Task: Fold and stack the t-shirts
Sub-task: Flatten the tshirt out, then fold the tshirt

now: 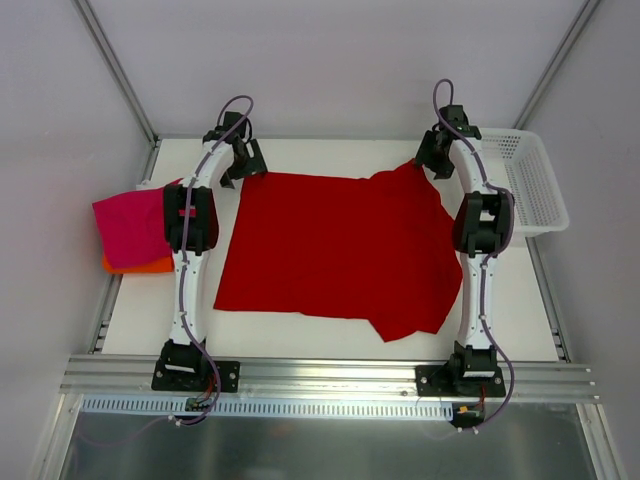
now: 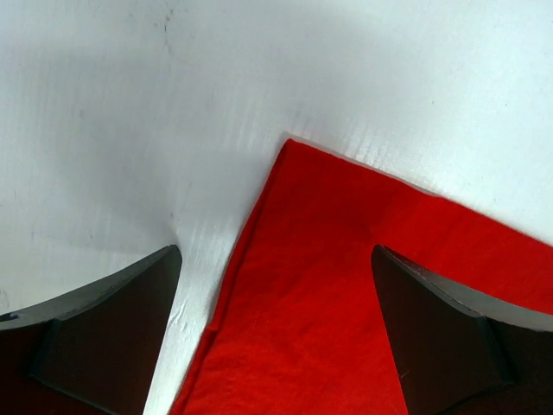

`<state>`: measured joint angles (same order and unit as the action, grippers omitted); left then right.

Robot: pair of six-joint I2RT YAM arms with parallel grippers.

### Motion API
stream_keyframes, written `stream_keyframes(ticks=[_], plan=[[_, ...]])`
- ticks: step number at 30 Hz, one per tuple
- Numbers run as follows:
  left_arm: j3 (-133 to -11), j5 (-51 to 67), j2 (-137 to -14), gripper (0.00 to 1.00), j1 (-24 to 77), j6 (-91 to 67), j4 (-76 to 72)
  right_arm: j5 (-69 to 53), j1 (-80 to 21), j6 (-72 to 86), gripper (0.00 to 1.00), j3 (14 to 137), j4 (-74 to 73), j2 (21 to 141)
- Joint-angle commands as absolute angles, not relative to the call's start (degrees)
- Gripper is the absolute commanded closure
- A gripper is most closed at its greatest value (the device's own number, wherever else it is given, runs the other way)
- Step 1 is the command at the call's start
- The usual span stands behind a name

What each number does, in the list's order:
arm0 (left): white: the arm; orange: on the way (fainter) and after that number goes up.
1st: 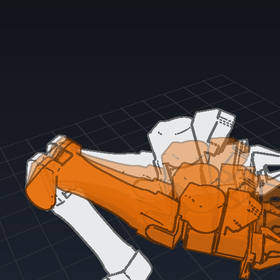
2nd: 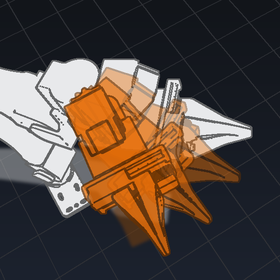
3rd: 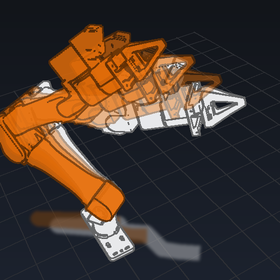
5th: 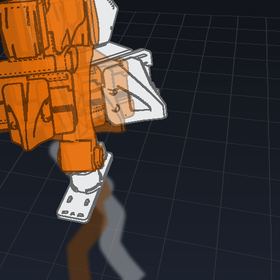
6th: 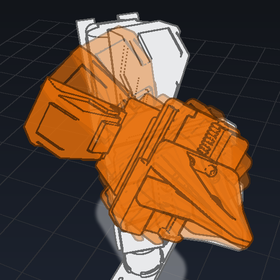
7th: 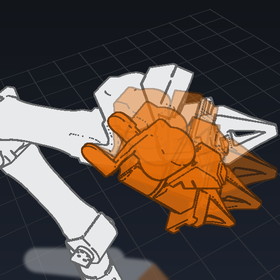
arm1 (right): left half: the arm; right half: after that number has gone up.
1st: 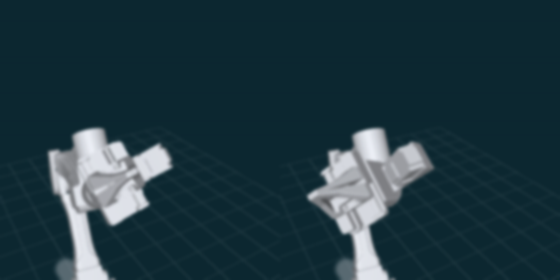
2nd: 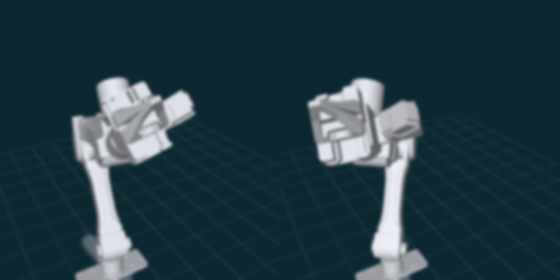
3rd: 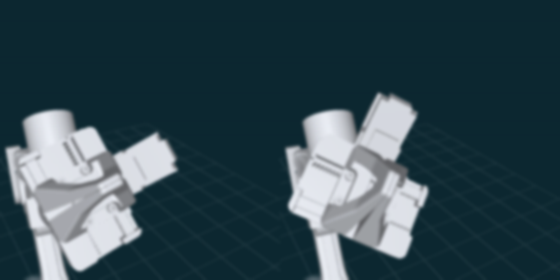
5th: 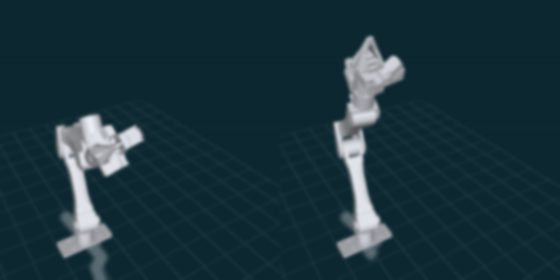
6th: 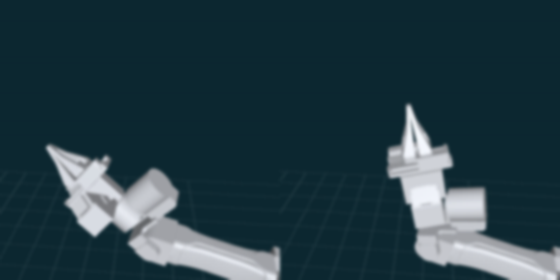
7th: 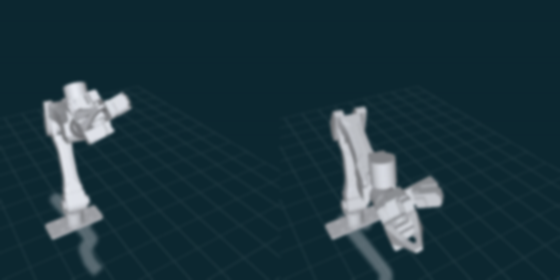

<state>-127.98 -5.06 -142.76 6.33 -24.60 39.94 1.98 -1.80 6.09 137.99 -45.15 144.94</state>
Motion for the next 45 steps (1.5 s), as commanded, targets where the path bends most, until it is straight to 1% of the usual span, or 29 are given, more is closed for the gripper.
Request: stream_keyframes(ticks=[1,10,16,18,22,23,25,26,28,29,30,31,34,35,36,37,39,40,41,43,45], plan=[[-130.25,-3.69,-143.52,0.06,5.54,-24.61,41.66,-1.39,-1.23,5.89,0.34,141.06,-44.57,146.77],[-131.75,-1.14,-144.76,0.06,4.75,-25.23,41.66,-6.68,-1.23,8.79,0.32,141.77,-39.39,150.2],[-132.36,-1.84,-145.02,0.06,4.75,-25.14,41.66,-2.55,-1.23,7.73,0.32,141.68,-37.97,151.0],[-132.89,-1.58,-145.37,0.06,4.75,-25.05,41.66,-4.03,-1.14,8.0,0.31,142.64,-38.14,151.87],[-133.07,-1.06,-145.55,0.1,4.66,-25.05,41.66,-6.76,-1.14,8.7,0.32,142.47,-36.65,152.23],[-133.24,-0.97,-145.55,0.15,4.75,-24.96,41.66,-8.42,-1.14,9.05,0.36,142.64,-36.39,152.49],[-133.24,-0.97,-145.72,0.22,4.75,-25.05,41.66,-10.27,-1.14,9.93,0.43,142.73,-35.69,153.19],[-133.24,-0.97,-145.72,0.26,4.66,-25.14,41.75,-11.76,-1.14,10.28,0.51,143.0,-35.6,153.37],[-133.33,-0.97,-145.72,0.27,4.66,-25.14,41.66,-13.17,-1.14,11.07,0.57,143.09,-34.81,153.81],[-133.5,-0.97,-145.81,0.27,4.66,-25.14,41.75,-15.1,-1.23,11.42,0.61,143.0,-34.37,153.98],[-133.59,-1.23,-145.81,0.29,4.75,-25.14,41.75,-15.99,-1.14,11.77,0.65,143.09,-33.67,154.16],[-133.68,-1.75,-145.81,0.32,4.75,-25.31,41.75,-16.52,-1.23,12.39,0.71,143.09,-33.4,154.42],[-133.77,-2.2,-145.9,0.44,4.75,-25.4,41.84,-18.8,-1.32,13.35,0.78,143.0,-32.26,155.21],[-133.77,-2.55,-145.81,0.49,4.75,-25.57,41.92,-19.24,-1.41,13.45,0.84,142.82,-31.91,155.3],[-133.68,-2.81,-145.72,0.53,4.66,-25.66,41.92,-19.42,-1.49,13.53,0.87,142.74,-31.56,155.3],[-133.68,-3.33,-145.72,0.61,4.66,-25.84,41.92,-19.42,-1.76,13.27,0.93,142.39,-31.38,155.13],[-133.59,-3.95,-145.64,0.76,4.75,-26.19,42.1,-19.07,-2.02,12.84,0.96,141.51,-30.51,154.43],[-133.42,-4.39,-145.37,0.88,4.66,-26.45,42.1,-18.99,-2.28,12.48,0.96,140.11,-30.15,153.12],[-133.33,-5.09,-145.2,0.93,4.75,-26.63,42.01,-18.29,-2.46,11.52,0.96,139.31,-29.62,152.32],[-133.07,-5.8,-144.93,0.99,4.75,-26.98,42.01,-17.14,-2.81,10.29,0.97,137.39,-29.79,150.65],[-133.24,-6.41,-144.84,1.0,4.75,-26.98,41.92,-15.56,-2.99,8.7,0.97,136.24,-29.8,148.1]])
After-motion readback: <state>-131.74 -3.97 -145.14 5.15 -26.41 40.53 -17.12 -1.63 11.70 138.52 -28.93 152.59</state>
